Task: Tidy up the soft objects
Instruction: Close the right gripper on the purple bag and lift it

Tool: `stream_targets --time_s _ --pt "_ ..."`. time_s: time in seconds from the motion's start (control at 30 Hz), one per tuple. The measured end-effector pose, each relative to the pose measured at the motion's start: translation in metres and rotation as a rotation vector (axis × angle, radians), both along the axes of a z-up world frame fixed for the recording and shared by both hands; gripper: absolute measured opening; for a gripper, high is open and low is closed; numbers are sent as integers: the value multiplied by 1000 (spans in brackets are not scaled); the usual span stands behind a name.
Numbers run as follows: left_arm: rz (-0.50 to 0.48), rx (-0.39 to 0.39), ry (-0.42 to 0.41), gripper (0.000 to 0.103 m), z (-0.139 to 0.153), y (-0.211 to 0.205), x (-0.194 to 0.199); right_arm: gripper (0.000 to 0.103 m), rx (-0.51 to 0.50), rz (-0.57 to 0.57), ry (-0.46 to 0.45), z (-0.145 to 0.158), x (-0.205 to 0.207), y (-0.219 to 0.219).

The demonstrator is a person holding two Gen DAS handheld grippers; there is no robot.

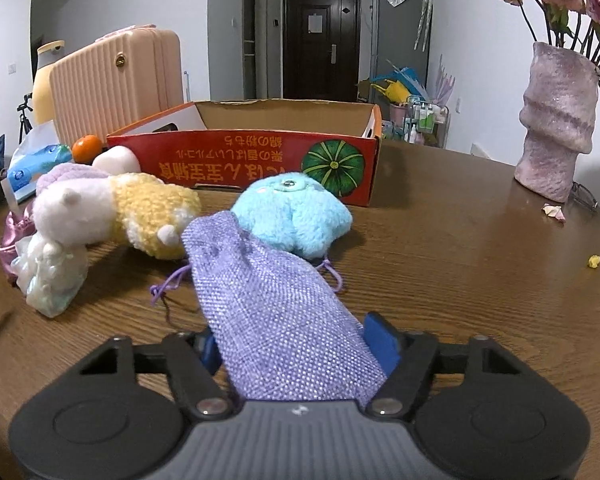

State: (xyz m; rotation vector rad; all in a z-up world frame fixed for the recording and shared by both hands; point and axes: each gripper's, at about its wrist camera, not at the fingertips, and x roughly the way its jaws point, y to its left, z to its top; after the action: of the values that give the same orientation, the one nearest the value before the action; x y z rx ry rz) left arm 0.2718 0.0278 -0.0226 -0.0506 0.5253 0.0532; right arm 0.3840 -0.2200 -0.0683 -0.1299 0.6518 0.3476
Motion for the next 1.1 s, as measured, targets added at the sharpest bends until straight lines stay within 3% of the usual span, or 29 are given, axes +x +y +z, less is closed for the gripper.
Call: stream_targets --time_s 0.23,0.63,0.97,1.1 --pt "0 1 2 103 -1 0 1 40 2 3 -29 3 -9 -1" --pt "2 -5 14 103 -3 2 3 35 94 -72 -185 29 -38 -21" --pt "-21 17 6 103 -8 -5 8 35 122 -118 -220 37 -45 -31" --pt "-35 62 -20 102 -9 -12 12 35 127 -128 -222 37 -46 -33"
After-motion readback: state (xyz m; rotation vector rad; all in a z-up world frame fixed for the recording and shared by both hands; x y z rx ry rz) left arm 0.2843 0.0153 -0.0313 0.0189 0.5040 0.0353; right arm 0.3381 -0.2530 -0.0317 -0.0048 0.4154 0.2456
